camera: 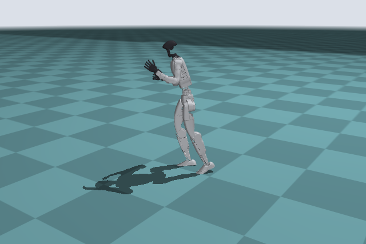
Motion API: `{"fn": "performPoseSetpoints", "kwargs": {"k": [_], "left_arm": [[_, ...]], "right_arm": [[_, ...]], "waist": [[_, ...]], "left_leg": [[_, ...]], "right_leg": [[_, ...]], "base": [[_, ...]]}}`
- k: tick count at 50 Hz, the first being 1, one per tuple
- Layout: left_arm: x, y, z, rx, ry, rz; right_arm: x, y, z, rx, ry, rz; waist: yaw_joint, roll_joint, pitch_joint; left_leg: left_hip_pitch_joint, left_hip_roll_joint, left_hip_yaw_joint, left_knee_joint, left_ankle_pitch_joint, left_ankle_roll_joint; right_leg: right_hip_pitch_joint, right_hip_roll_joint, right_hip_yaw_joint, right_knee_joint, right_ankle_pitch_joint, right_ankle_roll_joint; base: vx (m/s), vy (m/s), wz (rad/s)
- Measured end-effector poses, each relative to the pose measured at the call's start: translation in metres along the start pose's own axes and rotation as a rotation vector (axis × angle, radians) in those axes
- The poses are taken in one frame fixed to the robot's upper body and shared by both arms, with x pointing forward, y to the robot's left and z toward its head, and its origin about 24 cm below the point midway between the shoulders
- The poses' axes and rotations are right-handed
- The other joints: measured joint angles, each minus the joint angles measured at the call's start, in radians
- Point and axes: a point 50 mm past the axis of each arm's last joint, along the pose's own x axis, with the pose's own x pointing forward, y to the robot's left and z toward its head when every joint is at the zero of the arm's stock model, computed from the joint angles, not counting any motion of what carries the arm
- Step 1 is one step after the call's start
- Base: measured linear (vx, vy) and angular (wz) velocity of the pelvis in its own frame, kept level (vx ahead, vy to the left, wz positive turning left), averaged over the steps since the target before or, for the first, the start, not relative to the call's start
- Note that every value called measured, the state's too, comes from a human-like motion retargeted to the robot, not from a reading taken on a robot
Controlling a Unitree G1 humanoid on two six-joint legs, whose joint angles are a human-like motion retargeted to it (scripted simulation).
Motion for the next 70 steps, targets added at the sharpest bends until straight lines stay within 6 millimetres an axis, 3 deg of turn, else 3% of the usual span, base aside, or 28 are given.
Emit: {"fn": "performPoseSetpoints", "kwargs": {"k": [4, 5, 8, 10, 15, 18, 20, 21, 22, 23, 24, 25, 27, 28, 32, 35, 40, 42, 45, 48, 50, 53, 54, 57, 59, 61, 65, 70], "left_arm": [[-0.019, -0.008, -0.013, -0.052, 0.119, -0.038], [-0.025, -0.008, -0.019, -0.034, 0.161, -0.041], [-0.042, 0.009, -0.042, 0.077, 0.305, 0.002], [-0.070, 0.023, -0.056, 0.101, 0.444, 0.078], [-0.138, 0.054, -0.033, 0.087, 0.585, 0.360], [-0.160, 0.061, -0.019, 0.132, 0.648, 0.398], [-0.170, 0.062, -0.016, 0.137, 0.679, 0.406], [-0.175, 0.063, -0.016, 0.143, 0.701, 0.410], [-0.179, 0.065, -0.017, 0.152, 0.718, 0.419], [-0.179, 0.069, -0.019, 0.168, 0.724, 0.440], [-0.181, 0.070, -0.023, 0.153, 0.751, 0.433], [-0.183, 0.068, -0.029, 0.121, 0.788, 0.412], [-0.179, 0.066, -0.036, 0.076, 0.803, 0.413], [-0.174, 0.063, -0.042, 0.048, 0.805, 0.392], [-0.139, 0.047, -0.074, 0.100, 0.786, 0.241], [-0.099, 0.031, -0.084, 0.164, 0.672, 0.083], [-0.019, -0.008, -0.047, 0.140, 0.242, -0.067], [-0.011, -0.013, -0.034, 0.047, 0.177, -0.036], [0.004, -0.026, -0.018, -0.105, 0.086, -0.055], [0.001, -0.031, -0.010, -0.144, 0.084, -0.149], [-0.009, -0.033, -0.010, -0.121, 0.107, -0.203], [-0.017, -0.012, -0.020, -0.037, 0.173, -0.104], [-0.030, -0.005, -0.028, -0.041, 0.245, -0.051], [-0.077, 0.009, -0.046, -0.166, 0.457, 0.162], [-0.103, 0.021, -0.039, -0.243, 0.505, 0.306], [-0.122, 0.036, -0.026, -0.212, 0.522, 0.375], [-0.142, 0.064, -0.015, -0.068, 0.580, 0.406], [-0.149, 0.086, -0.017, 0.160, 0.658, 0.298]], "right_arm": [[-0.004, -0.007, -0.010, 0.007, 0.075, -0.039], [-0.003, -0.010, -0.013, -0.001, 0.095, -0.055], [0.011, -0.020, -0.025, -0.043, 0.112, -0.069], [0.022, -0.024, -0.034, -0.080, 0.145, -0.012], [0.061, -0.007, -0.004, 0.199, -0.103, -0.031], [0.060, -0.008, 0.016, 0.114, -0.194, -0.114], [0.051, 0.012, 0.039, 0.614, -0.335, 0.003], [0.046, 0.012, 0.044, 0.514, -0.359, 0.005], [0.044, 0.007, 0.046, 0.141, -0.336, -0.065], [0.043, -0.015, 0.051, -0.790, -0.410, -0.337], [0.042, -0.014, 0.044, -0.694, -0.333, -0.267], [0.038, 0.002, 0.031, -0.069, -0.211, -0.033], [0.027, -0.004, 0.025, -0.165, -0.121, -0.008], [0.020, 0.000, 0.023, -0.044, -0.088, 0.080], [-0.010, -0.023, -0.038, -0.038, 0.233, -0.111], [-0.055, -0.034, -0.089, -0.048, 0.497, -0.391], [-0.082, -0.036, -0.063, 0.073, 0.453, -0.396], [-0.082, -0.032, -0.053, 0.068, 0.447, -0.329], [-0.077, -0.032, -0.050, 0.037, 0.437, -0.267], [-0.076, -0.023, -0.067, 0.010, 0.490, -0.276], [-0.074, -0.012, -0.084, 0.010, 0.537, -0.291], [-0.036, -0.008, -0.105, 0.042, 0.481, -0.327], [-0.021, -0.010, -0.104, 0.024, 0.438, -0.333], [0.039, -0.012, -0.076, -0.063, 0.213, -0.250], [0.082, 0.003, -0.039, -0.053, 0.007, -0.146], [0.106, 0.014, 0.001, -0.007, -0.192, -0.130], [0.119, 0.025, 0.057, 0.077, -0.457, -0.143], [0.102, 0.033, 0.069, 0.237, -0.522, -0.019]], "waist": [[-0.020, -0.054, 0.020], [-0.020, -0.068, 0.026], [-0.006, -0.019, 0.073], [0.016, 0.001, 0.112], [0.131, -0.041, 0.156], [0.254, -0.096, 0.118], [0.314, -0.133, 0.080], [0.330, -0.146, 0.063], [0.347, -0.155, 0.050], [0.365, -0.157, 0.048], [0.367, -0.149, 0.047], [0.359, -0.137, 0.047], [0.341, -0.097, 0.069], [0.328, -0.073, 0.093], [0.248, -0.100, 0.200], [0.164, -0.118, 0.207], [0.009, -0.032, 0.116], [-0.059, 0.000, 0.068], [-0.089, -0.017, 0.092], [0.018, -0.077, 0.139], [0.052, -0.116, 0.151], [0.104, -0.041, 0.185], [0.123, -0.031, 0.201], [0.163, -0.055, 0.230], [0.193, -0.066, 0.219], [0.262, -0.093, 0.195], [0.443, -0.136, 0.112], [0.545, -0.113, 0.026]], "left_leg": [[0.067, -0.075, -0.053, 0.123, 0.074, 0.002], [0.046, -0.095, -0.071, 0.222, 0.064, 0.016], [-0.131, -0.049, -0.084, 0.715, -0.103, 0.056], [-0.213, -0.015, -0.060, 0.967, -0.239, 0.095], [-0.359, -0.041, -0.015, 1.125, -0.384, 0.152], [-0.447, -0.076, -0.007, 0.981, -0.378, 0.192], [-0.485, -0.102, -0.030, 0.803, -0.338, 0.197], [-0.483, -0.109, -0.048, 0.686, -0.312, 0.195], [-0.472, -0.108, -0.062, 0.563, -0.285, 0.191], [-0.442, -0.094, -0.069, 0.427, -0.258, 0.185], [-0.407, -0.068, -0.067, 0.304, -0.233, 0.173], [-0.370, -0.037, -0.061, 0.188, -0.209, 0.160], [-0.289, 0.026, -0.023, 0.037, -0.120, 0.132], [-0.253, 0.050, -0.027, 0.020, -0.080, 0.120], [-0.281, 0.028, -0.005, 0.342, -0.286, 0.186], [-0.296, 0.013, 0.022, 0.465, -0.384, 0.158], [-0.171, 0.009, 0.082, 0.258, -0.276, 0.097], [-0.096, 0.002, 0.102, 0.151, -0.179, 0.073], [0.042, -0.073, 0.090, 0.043, -0.022, 0.063], [0.089, -0.123, 0.086, 0.162, 0.074, 0.045], [0.025, -0.189, 0.036, 0.376, 0.106, 0.055], [-0.190, -0.090, 0.018, 0.834, 0.045, 0.038], [-0.221, -0.044, 0.045, 0.930, 0.008, 0.041], [-0.295, 0.037, 0.094, 1.048, -0.089, 0.115], [-0.349, 0.024, 0.020, 0.995, -0.135, 0.176], [-0.367, -0.024, -0.057, 0.851, -0.157, 0.164], [-0.331, -0.032, -0.065, 0.335, -0.074, 0.131], [-0.227, -0.019, -0.062, -0.180, -0.083, 0.035]], "right_leg": [[0.087, -0.012, -0.143, -0.276, 0.148, 0.086], [0.103, -0.009, -0.127, -0.287, 0.172, 0.066], [0.085, 0.065, -0.015, -0.119, -0.007, -0.117], [0.067, 0.101, 0.059, 0.038, -0.106, -0.159], [0.174, 0.127, 0.295, 0.045, -0.081, -0.053], [0.246, 0.083, 0.415, -0.074, 0.046, 0.022], [0.284, 0.045, 0.480, -0.156, 0.148, 0.058], [0.299, 0.031, 0.508, -0.179, 0.188, 0.078], [0.316, 0.021, 0.536, -0.196, 0.225, 0.094], [0.337, 0.018, 0.564, -0.204, 0.256, 0.106], [0.358, 0.027, 0.585, -0.198, 0.278, 0.109], [0.381, 0.041, 0.603, -0.184, 0.295, 0.109], [0.396, 0.088, 0.629, -0.059, 0.274, 0.102], [0.388, 0.119, 0.625, 0.055, 0.244, 0.079], [0.162, 0.120, 0.503, 0.686, 0.162, -0.086], [-0.036, 0.053, 0.381, 0.944, 0.049, -0.163], [-0.184, 0.011, 0.210, 0.665, -0.036, -0.192], [-0.134, 0.019, 0.130, 0.342, 0.011, -0.122], [0.009, 0.007, -0.006, -0.123, 0.122, 0.063], [0.115, 0.031, -0.147, -0.310, 0.209, 0.109], [0.182, -0.009, -0.143, -0.354, 0.233, 0.103], [0.189, 0.092, -0.028, -0.299, 0.084, -0.148], [0.149, 0.089, 0.005, -0.148, 0.005, -0.164], [0.095, 0.061, 0.108, 0.126, -0.114, -0.101], [0.167, 0.100, 0.196, 0.022, -0.070, -0.104], [0.234, 0.108, 0.283, -0.063, -0.007, -0.055], [0.310, 0.095, 0.447, -0.202, 0.171, 0.058], [0.393, 0.125, 0.595, -0.235, 0.302, 0.099]], "base": [[0.66, -0.10, -2.43], [0.60, -0.05, -2.36], [0.56, 0.02, -2.43], [0.59, 0.10, -2.61], [0.69, 0.08, -2.60], [0.71, 0.13, -2.10], [0.71, 0.19, -1.62], [0.71, 0.23, -1.50], [0.71, 0.24, -1.55], [0.72, 0.24, -1.52], [0.73, 0.24, -1.40], [0.72, 0.29, -1.22], [0.68, 0.38, -1.09], [0.61, 0.40, -0.86], [0.50, 0.32, -0.34], [0.51, 0.25, 0.02], [0.61, 0.16, -0.35], [0.72, 0.05, -0.80], [0.75, -0.03, -1.29], [0.67, -0.17, -2.59], [0.62, 0.16, -1.89], [0.53, 0.13, -2.24], [0.58, 0.19, -2.62], [0.61, 0.11, -2.20], [0.64, -0.03, -1.98], [0.71, -0.04, -2.08], [0.74, 0.03, -2.03], [0.74, 0.15, -1.47]]}}
